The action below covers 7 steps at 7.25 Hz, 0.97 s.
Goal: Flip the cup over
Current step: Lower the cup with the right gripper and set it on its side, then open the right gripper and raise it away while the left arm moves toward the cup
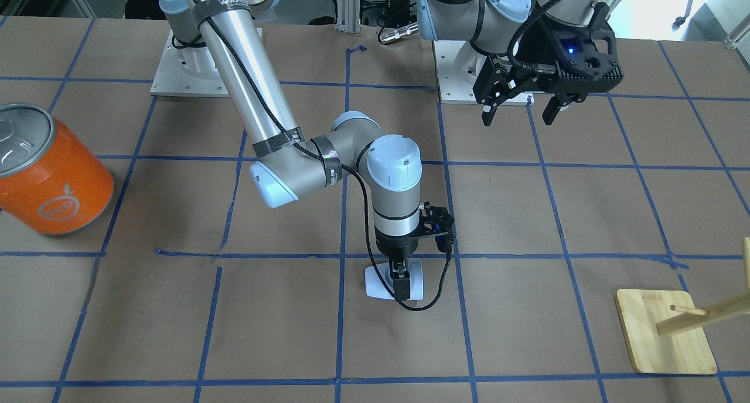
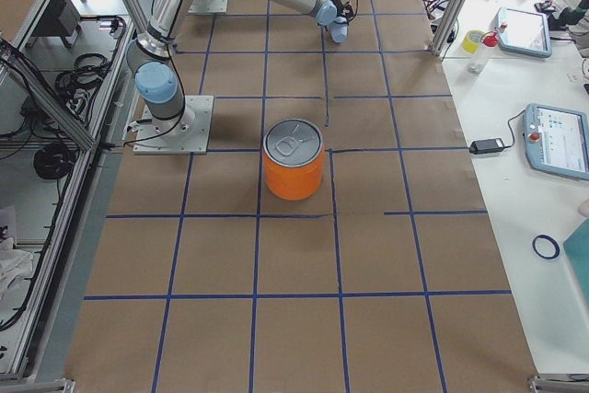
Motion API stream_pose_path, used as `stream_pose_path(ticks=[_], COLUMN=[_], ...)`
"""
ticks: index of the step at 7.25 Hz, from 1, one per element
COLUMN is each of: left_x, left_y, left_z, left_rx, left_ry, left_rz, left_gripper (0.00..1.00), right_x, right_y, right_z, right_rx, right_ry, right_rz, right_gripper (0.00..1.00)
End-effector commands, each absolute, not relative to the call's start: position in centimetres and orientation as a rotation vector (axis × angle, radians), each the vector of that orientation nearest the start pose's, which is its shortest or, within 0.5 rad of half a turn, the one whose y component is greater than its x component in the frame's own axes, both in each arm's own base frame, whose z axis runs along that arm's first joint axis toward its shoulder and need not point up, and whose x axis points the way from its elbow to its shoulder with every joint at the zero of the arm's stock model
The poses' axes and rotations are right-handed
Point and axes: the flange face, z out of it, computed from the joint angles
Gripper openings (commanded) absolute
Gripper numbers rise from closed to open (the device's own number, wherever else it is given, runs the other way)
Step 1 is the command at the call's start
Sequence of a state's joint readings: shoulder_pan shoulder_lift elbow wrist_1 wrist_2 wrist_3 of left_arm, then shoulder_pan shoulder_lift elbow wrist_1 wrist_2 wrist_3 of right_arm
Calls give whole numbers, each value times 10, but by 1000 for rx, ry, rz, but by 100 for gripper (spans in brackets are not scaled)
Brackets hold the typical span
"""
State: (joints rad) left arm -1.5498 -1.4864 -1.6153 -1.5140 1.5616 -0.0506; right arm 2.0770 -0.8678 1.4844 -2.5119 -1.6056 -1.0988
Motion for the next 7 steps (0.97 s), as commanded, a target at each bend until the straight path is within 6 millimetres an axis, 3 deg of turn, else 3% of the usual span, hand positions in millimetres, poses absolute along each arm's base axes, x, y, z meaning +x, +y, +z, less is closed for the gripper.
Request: stream_pose_path(ticks=[1, 2, 3, 4, 5, 6, 7], left_x=[-124, -124, -124, -124, -129, -122, -110], left_y=[-468, -468, -468, -481, -491, -504, -522], left_z=[512, 512, 512, 507, 504, 497, 470], left_rx=[-113, -113, -113, -117, -103, -134, -186], left_ry=[3147, 3147, 3147, 3161, 3229, 3255, 3315], left_rz=[-152, -152, -152, -157, -219, -216, -137], left_gripper=[100, 100, 100, 100, 100, 100, 100], right_x=[461, 451, 436, 403, 368, 332, 298], right_y=[-569, -573, -583, -604, -621, -634, -644], right_z=[247, 268, 272, 271, 282, 290, 306], right_rx=[-2258, -2163, -2052, -1984, -1923, -1818, -1679], right_ry=[2308, 2383, 2471, 2538, 2598, 2672, 2720], right_rz=[-559, -585, -595, -555, -545, -530, -509], right_gripper=[100, 100, 100, 99, 99, 99, 99])
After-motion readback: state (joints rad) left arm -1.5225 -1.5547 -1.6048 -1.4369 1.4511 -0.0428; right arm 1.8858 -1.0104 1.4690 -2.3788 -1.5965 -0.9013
